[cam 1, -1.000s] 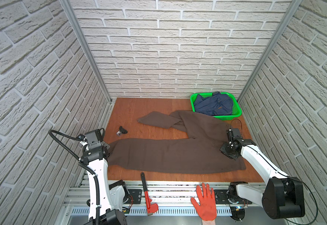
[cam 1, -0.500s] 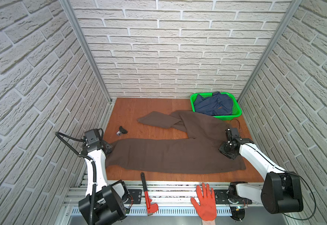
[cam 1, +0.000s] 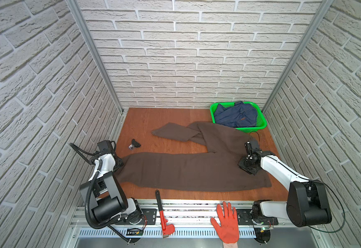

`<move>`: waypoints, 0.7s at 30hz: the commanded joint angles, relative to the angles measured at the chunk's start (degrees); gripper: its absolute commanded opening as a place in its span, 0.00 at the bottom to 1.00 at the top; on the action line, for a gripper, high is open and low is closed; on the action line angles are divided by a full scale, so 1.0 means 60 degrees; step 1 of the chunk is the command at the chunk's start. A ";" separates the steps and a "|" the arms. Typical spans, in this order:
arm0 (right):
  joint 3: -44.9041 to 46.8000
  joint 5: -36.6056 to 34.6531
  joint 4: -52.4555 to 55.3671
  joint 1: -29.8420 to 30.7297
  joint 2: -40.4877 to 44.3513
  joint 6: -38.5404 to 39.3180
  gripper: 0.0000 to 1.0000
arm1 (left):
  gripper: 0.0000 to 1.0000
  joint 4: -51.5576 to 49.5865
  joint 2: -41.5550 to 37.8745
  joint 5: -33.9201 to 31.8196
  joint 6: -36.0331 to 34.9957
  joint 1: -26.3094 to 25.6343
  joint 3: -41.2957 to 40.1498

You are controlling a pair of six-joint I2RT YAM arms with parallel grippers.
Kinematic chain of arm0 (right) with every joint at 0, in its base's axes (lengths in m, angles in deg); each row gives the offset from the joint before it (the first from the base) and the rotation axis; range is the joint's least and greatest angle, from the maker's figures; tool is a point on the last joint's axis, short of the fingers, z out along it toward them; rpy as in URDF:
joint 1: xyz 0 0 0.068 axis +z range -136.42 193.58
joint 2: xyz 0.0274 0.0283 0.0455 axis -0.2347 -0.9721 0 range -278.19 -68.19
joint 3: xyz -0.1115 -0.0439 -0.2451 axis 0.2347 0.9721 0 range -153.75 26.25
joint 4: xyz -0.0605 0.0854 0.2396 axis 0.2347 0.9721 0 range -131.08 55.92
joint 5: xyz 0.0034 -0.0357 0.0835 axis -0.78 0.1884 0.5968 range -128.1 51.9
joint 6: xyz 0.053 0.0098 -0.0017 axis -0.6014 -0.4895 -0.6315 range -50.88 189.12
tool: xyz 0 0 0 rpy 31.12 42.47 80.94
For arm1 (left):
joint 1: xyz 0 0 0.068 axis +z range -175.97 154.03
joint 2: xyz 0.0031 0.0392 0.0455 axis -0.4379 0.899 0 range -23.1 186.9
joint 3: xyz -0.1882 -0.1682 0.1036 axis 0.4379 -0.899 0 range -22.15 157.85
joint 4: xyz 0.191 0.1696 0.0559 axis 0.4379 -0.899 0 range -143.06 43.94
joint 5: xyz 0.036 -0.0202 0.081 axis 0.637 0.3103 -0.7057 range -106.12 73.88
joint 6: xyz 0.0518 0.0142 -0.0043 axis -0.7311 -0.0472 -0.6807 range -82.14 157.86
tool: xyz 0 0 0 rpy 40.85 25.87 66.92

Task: Fold and stack the trousers
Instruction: Flatten out the trousers at the center of the table.

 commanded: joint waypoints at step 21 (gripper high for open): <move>-0.0514 -0.0245 -0.0053 0.0120 -0.0413 -0.0078 0.31 | 0.12 0.1626 0.2714 -0.1634 -0.0403 -0.0347 0.0700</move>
